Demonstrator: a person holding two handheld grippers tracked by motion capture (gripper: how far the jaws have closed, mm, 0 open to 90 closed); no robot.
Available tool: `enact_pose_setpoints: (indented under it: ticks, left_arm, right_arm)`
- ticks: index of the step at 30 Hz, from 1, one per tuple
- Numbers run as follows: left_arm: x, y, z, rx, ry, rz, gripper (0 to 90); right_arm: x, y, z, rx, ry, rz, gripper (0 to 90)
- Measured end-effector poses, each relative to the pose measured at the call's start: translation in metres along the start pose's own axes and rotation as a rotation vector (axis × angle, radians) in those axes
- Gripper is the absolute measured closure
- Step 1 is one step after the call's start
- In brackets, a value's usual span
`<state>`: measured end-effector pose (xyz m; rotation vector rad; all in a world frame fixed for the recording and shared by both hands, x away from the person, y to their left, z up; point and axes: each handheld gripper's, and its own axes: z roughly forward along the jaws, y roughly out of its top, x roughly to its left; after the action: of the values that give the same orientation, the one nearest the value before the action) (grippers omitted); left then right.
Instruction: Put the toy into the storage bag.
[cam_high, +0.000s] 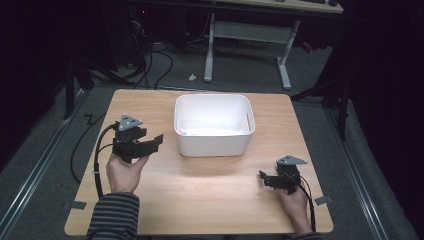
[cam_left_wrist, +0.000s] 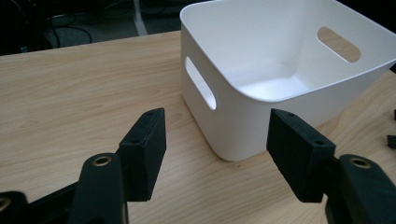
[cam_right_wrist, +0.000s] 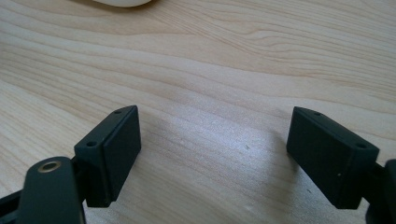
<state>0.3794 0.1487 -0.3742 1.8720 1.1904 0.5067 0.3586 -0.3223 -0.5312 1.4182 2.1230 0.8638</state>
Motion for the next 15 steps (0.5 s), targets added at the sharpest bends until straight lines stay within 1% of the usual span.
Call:
enact_pose_setpoints:
  ticks: [3, 7, 13, 15]
  left_arm:
    - [-0.001, -0.005, 0.001, 0.002, 0.005, 0.009, 37.7]
    - [0.003, -0.011, 0.002, 0.009, 0.003, -0.007, 37.0]
    - [0.003, -0.019, 0.003, 0.024, 0.011, -0.001, 36.2]
    - [0.004, -0.023, 0.004, 0.025, 0.007, -0.015, 36.0]
  right_arm:
    - [0.0, 0.0, 0.0, 0.0, 0.0, 0.0, 17.8]
    - [0.0, 0.0, 0.0, 0.0, 0.0, 0.0, 17.8]
    - [0.0, 0.0, 0.0, 0.0, 0.001, 0.0, 17.8]
    - [0.0, 0.0, 0.0, 0.0, 0.0, 0.0, 17.8]
